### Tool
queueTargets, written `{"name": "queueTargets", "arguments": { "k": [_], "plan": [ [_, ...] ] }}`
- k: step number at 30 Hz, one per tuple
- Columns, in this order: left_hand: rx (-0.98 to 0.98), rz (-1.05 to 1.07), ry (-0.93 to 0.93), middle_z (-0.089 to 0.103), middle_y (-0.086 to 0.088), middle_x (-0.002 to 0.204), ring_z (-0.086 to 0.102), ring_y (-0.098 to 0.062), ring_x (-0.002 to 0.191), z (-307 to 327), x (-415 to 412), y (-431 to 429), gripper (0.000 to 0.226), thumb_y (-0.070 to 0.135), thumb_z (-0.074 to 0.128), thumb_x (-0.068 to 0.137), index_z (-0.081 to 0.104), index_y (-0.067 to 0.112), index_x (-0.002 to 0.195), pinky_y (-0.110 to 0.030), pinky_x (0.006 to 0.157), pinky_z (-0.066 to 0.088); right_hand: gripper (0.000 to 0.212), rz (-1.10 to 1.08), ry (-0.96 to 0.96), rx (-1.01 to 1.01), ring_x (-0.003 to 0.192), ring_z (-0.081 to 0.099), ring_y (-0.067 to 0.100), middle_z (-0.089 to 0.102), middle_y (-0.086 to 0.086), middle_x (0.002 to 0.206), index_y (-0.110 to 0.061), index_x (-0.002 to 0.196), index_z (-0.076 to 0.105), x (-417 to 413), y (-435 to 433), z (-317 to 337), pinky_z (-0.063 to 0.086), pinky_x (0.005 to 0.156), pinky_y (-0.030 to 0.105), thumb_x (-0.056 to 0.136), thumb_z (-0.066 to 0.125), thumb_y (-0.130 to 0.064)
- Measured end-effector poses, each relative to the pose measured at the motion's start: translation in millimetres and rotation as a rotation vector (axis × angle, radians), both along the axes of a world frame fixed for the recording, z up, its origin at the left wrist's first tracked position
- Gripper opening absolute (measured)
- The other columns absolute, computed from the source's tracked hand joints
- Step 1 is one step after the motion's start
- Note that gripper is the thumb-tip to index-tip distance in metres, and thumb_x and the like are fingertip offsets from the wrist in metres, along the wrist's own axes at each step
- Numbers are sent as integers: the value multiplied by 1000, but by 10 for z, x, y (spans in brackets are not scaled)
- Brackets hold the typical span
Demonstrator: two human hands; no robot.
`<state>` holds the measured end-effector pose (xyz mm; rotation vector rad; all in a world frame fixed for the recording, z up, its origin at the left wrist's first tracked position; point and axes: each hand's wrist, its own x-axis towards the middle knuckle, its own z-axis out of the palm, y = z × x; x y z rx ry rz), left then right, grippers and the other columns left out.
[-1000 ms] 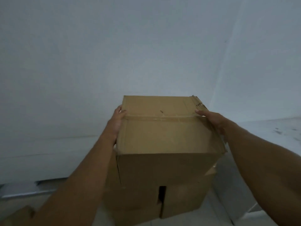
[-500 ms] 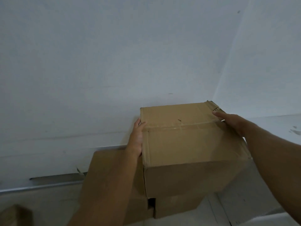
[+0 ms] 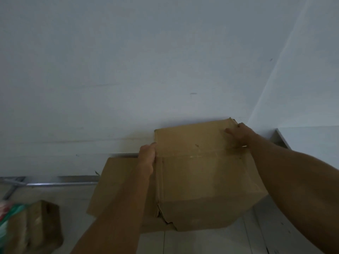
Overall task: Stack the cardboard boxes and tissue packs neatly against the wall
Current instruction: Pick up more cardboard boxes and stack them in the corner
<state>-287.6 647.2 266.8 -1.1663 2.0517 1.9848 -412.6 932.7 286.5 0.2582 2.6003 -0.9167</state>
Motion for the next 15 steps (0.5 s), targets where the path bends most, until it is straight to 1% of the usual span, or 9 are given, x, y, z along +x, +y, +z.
{"name": "queueTargets", "arguments": {
  "k": [2, 4, 6, 9, 11, 12, 13, 15],
  "plan": [
    [-23, 12, -17, 67, -13, 116, 63, -30, 101, -74, -43, -16, 42, 34, 48, 95, 64, 1, 117, -41, 93, 49, 73, -11, -11, 14, 139, 32, 39, 32, 19, 152, -11, 153, 22, -13, 1, -18, 31, 109, 44, 95, 50, -46],
    [-30, 12, -33, 66, -16, 120, 62, -33, 106, -52, -48, 0, 44, 34, 48, 96, 62, 1, 121, -45, 98, 49, 66, 24, 14, 54, 141, 27, 40, 28, 20, 154, -14, 154, 21, -6, 7, 36, 25, 112, 45, 99, 45, -43],
    [-31, 8, -41, 64, -17, 124, 61, -34, 112, -16, -29, 20, 43, 32, 49, 96, 62, 2, 124, -44, 99, 50, 63, 4, 28, 76, 141, 26, 40, 28, 20, 154, -11, 153, 23, 44, -12, 123, 24, 114, 47, 101, 43, -40],
    [-80, -7, -49, 61, -19, 130, 58, -35, 121, 31, 31, -13, 42, 27, 51, 94, 60, 2, 127, -41, 99, 49, 62, -5, 63, 112, 140, 28, 40, 30, 19, 153, -8, 151, 30, 46, -83, 137, 26, 114, 48, 100, 45, -41],
    [-129, -29, -33, 60, -20, 132, 57, -35, 122, 105, 113, -91, 42, 27, 51, 95, 59, 1, 128, -41, 101, 49, 67, 6, 71, 112, 140, 30, 39, 31, 17, 153, -10, 149, 32, 77, -205, 209, 28, 114, 49, 96, 49, -47],
    [-152, -36, -32, 59, -20, 133, 57, -35, 123, 137, 174, -155, 43, 28, 51, 96, 57, 1, 129, -40, 101, 48, 73, -4, 74, 74, 140, 30, 38, 30, 17, 154, -12, 150, 30, 93, -292, 245, 28, 114, 51, 93, 52, -52],
    [-171, -32, -37, 57, -19, 135, 55, -34, 125, 164, 243, -243, 44, 29, 50, 97, 56, 1, 130, -39, 102, 47, 80, -14, 79, 49, 142, 28, 38, 28, 16, 155, -15, 152, 28, 114, -392, 273, 27, 114, 52, 89, 54, -57],
    [-214, -35, -53, 54, -18, 138, 51, -33, 128, 256, 421, -479, 46, 31, 48, 98, 52, 1, 134, -37, 103, 44, 86, 35, 92, 58, 145, 25, 38, 25, 14, 158, -21, 153, 25, 189, -653, 338, 22, 115, 55, 85, 52, -66]
  ]
}}
